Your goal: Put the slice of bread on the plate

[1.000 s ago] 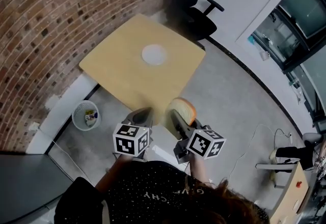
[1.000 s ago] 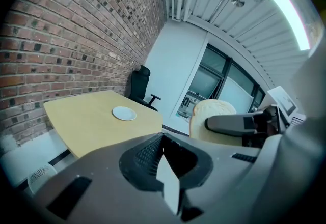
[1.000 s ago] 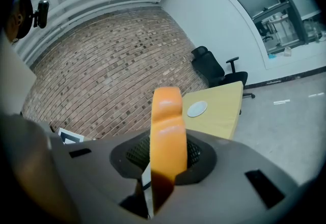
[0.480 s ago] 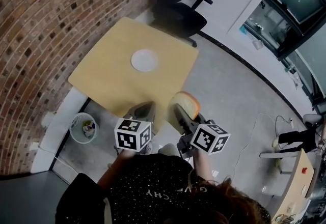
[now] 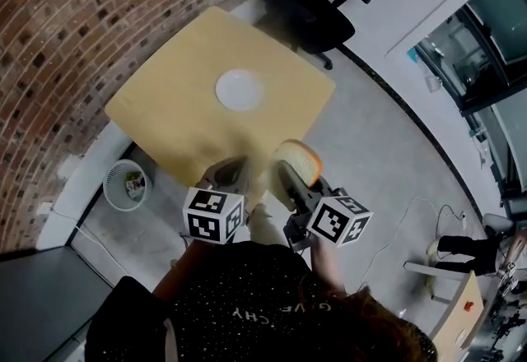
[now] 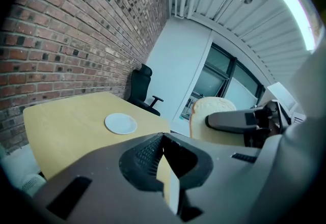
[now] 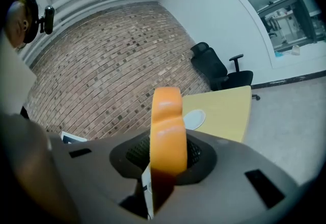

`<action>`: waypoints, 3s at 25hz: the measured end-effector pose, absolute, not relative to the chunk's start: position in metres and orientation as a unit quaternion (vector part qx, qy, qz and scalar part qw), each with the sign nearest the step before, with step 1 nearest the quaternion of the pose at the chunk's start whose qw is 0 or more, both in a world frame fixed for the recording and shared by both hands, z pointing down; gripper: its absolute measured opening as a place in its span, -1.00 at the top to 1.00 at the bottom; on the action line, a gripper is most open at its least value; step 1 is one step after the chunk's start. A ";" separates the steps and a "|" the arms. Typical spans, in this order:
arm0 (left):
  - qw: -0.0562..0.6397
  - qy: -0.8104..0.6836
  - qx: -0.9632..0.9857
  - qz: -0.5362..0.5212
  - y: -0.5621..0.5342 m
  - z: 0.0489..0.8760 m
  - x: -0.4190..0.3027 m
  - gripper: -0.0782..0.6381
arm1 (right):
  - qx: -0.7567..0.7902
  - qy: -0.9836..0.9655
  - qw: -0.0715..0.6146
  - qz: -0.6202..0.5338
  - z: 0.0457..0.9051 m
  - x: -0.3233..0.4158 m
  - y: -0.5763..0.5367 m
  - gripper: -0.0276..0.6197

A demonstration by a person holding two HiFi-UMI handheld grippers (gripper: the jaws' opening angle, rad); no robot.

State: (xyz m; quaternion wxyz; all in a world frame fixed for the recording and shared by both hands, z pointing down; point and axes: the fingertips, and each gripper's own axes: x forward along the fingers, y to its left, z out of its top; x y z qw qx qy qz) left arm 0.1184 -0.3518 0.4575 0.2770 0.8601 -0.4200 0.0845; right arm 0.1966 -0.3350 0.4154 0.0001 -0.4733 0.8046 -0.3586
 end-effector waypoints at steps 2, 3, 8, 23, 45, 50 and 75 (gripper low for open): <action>0.279 -0.434 0.852 0.082 -0.375 0.458 0.124 0.75 | -0.459 0.812 -0.007 -0.361 0.416 0.203 -0.359 0.61; 0.282 -0.443 0.847 0.080 -0.386 0.459 0.127 0.75 | -0.450 0.815 -0.013 -0.364 0.417 0.207 -0.371 0.61; 0.302 -0.480 0.821 0.069 -0.444 0.467 0.143 0.75 | -0.413 0.827 -0.045 -0.378 0.427 0.226 -0.437 0.61; 0.331 -0.630 0.700 0.052 -0.546 0.521 0.096 0.75 | -0.196 0.842 -0.211 -0.457 0.526 0.144 -0.614 0.61; 0.349 -0.663 0.662 -0.002 -0.538 0.540 0.055 0.75 | -0.171 0.828 -0.449 -0.290 0.608 0.085 -0.620 -0.45; 0.342 -0.654 0.674 0.001 -0.536 0.534 0.061 0.75 | -0.229 0.818 -0.445 -0.285 0.599 0.117 -0.637 -0.45; 0.221 -0.554 0.802 0.023 -0.428 0.422 0.123 0.75 | -0.403 0.892 -0.054 -0.195 0.396 0.182 -0.435 0.88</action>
